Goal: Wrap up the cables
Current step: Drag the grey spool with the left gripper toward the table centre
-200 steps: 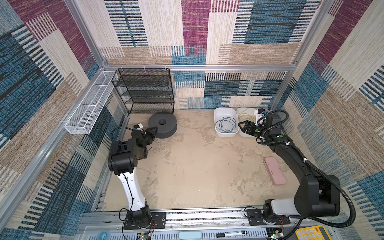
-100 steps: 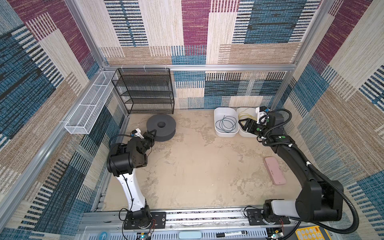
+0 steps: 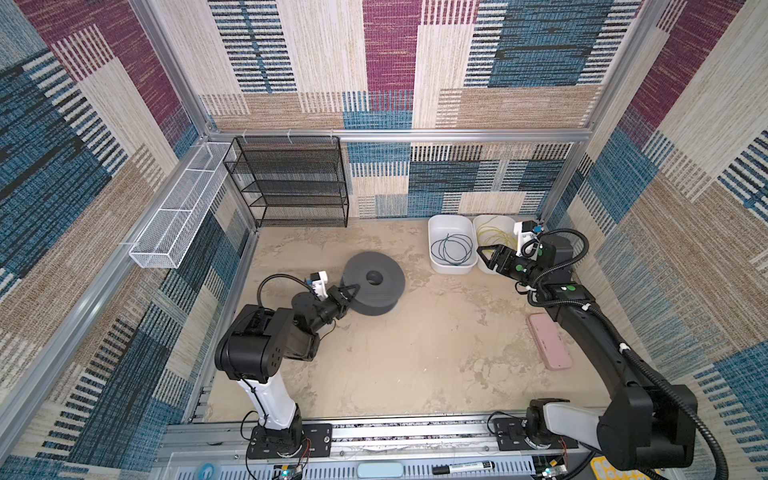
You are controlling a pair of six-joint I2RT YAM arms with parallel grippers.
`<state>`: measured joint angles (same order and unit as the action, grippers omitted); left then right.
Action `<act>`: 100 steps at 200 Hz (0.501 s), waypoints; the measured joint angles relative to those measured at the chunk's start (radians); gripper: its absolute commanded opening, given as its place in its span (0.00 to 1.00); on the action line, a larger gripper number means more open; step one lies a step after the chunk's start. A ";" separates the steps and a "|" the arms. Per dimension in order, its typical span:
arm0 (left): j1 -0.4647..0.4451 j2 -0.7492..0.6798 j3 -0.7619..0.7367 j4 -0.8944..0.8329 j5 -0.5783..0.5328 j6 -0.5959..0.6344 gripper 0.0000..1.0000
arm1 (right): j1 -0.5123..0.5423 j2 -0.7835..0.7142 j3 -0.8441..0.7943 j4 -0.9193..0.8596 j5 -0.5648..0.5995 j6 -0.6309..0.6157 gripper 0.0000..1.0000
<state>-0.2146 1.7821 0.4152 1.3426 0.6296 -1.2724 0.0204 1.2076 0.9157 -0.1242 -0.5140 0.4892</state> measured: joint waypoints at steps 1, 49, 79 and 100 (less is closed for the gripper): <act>-0.008 0.000 0.002 -0.001 0.004 0.000 0.00 | 0.000 -0.001 0.000 0.000 0.000 0.000 0.72; -0.078 0.051 0.023 -0.001 0.071 -0.026 0.00 | 0.001 -0.047 0.008 -0.021 -0.010 0.006 0.72; -0.147 0.074 0.014 0.000 0.114 -0.025 0.00 | 0.001 -0.069 0.004 -0.032 -0.011 0.006 0.71; -0.202 0.089 0.014 0.002 0.117 -0.025 0.00 | 0.001 -0.066 0.004 -0.038 -0.023 0.011 0.71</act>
<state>-0.4164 1.8706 0.4297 1.3449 0.7464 -1.2972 0.0216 1.1419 0.9195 -0.1623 -0.5369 0.5003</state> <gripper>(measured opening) 0.064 0.713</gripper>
